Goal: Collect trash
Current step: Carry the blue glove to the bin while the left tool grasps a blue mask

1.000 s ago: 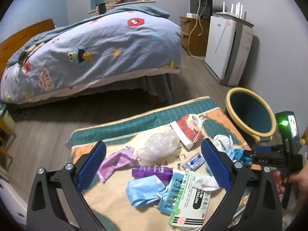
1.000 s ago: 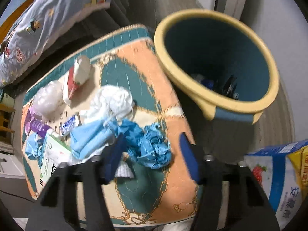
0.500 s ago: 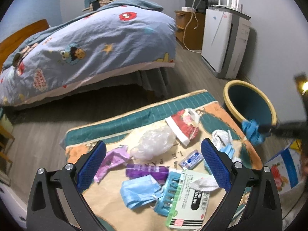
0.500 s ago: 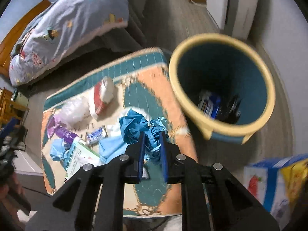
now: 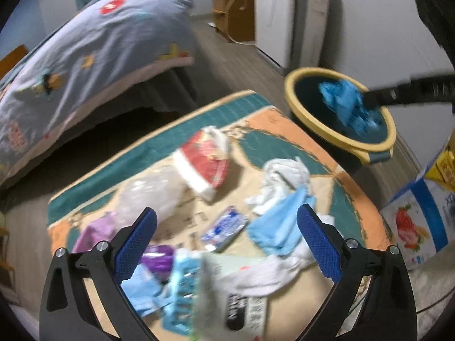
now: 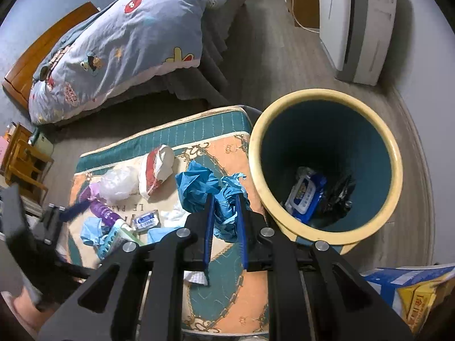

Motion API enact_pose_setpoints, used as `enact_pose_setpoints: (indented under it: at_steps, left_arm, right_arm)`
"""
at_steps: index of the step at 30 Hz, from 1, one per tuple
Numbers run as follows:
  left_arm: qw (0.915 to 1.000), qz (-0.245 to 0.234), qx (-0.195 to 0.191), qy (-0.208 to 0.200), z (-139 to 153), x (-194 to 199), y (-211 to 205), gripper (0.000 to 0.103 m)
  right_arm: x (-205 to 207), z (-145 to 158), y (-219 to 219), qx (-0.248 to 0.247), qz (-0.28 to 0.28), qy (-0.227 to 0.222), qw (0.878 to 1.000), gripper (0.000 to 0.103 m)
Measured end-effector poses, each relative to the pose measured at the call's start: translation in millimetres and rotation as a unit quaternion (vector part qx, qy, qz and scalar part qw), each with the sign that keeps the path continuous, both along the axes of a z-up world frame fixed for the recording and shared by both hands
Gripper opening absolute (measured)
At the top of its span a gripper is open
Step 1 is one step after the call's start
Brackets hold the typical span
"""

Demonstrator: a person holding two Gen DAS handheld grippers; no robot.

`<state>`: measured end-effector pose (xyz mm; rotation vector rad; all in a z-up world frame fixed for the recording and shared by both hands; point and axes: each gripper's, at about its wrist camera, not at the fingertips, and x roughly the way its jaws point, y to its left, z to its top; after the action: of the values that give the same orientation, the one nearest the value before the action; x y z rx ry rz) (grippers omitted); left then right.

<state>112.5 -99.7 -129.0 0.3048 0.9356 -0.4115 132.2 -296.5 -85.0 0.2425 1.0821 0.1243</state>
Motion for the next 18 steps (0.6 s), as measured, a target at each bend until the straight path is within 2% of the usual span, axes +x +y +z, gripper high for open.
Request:
enact_pose_setpoints:
  at_steps: [4, 10, 12, 16, 17, 18]
  left_arm:
    - [0.9994, -0.029, 0.011, 0.013, -19, -1, -30, 0.097]
    - [0.9984, -0.039, 0.011, 0.041, -43, 2, -58, 0.092]
    - [0.9978, -0.042, 0.015, 0.049, -48, 4, -64, 0.076]
    - [0.9961, -0.051, 0.018, 0.070, -55, 9, -69, 0.065]
    - [0.9956, -0.059, 0.018, 0.071, -55, 9, -71, 0.059]
    - [0.9948, -0.067, 0.019, 0.074, -55, 8, -73, 0.049]
  right_arm:
    - [3, -2, -5, -0.008, 0.005, -0.005, 1.000, 0.014]
    - [6, -7, -23, 0.011, -0.010, 0.001, 1.000, 0.014]
    - [7, -9, -24, 0.012, -0.009, 0.004, 1.000, 0.014]
    - [8, -10, -26, 0.014, -0.007, 0.003, 1.000, 0.014]
    - [8, -10, -25, 0.013, -0.008, 0.002, 1.000, 0.014]
    - [8, -10, -26, 0.012, -0.008, 0.002, 1.000, 0.014]
